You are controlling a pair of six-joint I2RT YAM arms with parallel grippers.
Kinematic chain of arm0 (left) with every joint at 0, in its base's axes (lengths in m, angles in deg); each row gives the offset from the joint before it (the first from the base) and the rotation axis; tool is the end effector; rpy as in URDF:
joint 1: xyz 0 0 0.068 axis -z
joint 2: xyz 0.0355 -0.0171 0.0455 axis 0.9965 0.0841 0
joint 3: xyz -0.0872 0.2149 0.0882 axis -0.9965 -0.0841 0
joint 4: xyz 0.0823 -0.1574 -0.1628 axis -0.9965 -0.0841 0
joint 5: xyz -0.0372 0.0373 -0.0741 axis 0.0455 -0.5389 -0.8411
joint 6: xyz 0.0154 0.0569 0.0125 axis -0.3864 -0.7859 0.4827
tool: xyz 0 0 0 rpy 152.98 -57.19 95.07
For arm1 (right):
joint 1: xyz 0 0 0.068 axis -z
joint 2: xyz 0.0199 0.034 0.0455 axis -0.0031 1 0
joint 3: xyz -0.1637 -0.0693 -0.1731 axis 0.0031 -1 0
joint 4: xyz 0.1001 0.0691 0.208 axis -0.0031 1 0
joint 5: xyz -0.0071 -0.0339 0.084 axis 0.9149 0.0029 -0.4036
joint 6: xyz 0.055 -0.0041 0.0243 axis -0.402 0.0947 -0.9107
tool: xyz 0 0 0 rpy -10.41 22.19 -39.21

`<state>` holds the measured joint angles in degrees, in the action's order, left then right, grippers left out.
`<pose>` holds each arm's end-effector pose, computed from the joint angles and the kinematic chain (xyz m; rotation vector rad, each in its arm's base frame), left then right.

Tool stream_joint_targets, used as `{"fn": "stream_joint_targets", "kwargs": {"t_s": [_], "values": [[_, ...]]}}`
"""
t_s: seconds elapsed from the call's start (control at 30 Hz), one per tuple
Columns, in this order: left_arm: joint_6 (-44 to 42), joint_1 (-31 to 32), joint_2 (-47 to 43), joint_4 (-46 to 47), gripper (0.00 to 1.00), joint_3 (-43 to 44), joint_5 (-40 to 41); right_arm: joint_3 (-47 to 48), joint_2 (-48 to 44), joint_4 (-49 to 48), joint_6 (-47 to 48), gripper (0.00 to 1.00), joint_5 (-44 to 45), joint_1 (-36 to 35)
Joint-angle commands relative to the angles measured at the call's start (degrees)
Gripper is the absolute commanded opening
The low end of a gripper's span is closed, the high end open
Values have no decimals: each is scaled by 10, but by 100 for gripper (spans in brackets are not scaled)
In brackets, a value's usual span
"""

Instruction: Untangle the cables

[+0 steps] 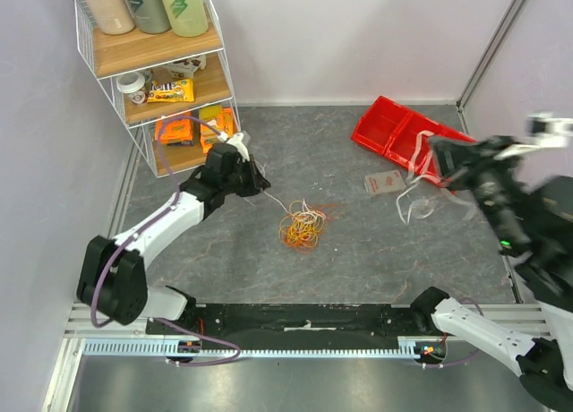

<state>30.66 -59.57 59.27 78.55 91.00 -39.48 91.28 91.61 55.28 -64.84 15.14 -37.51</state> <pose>0.2676 -0.1392 0.2260 0.0229 2.3135 -0.7707 0.0625 0.0285 0.5109 0.1963 1.4221 0.7101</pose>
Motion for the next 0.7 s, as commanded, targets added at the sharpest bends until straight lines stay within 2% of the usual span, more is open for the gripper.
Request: {"fn": "stream_joint_targets", "kwargs": {"t_s": [0.0,0.17,0.3,0.5,0.67], "values": [[-14,-19,-72,-13,2,-1,79,-126,3,23,10,0,51,0],[-26,-19,-105,7,2,-10,55,-261,5,23,7,0,131,0],[-22,-19,-102,20,2,-10,13,-297,39,10,8,0,171,0],[-14,-17,-94,26,2,-7,-31,-195,111,3,47,0,235,10],[-10,-13,-91,36,2,-7,-72,-102,161,-4,61,0,301,46]]}}
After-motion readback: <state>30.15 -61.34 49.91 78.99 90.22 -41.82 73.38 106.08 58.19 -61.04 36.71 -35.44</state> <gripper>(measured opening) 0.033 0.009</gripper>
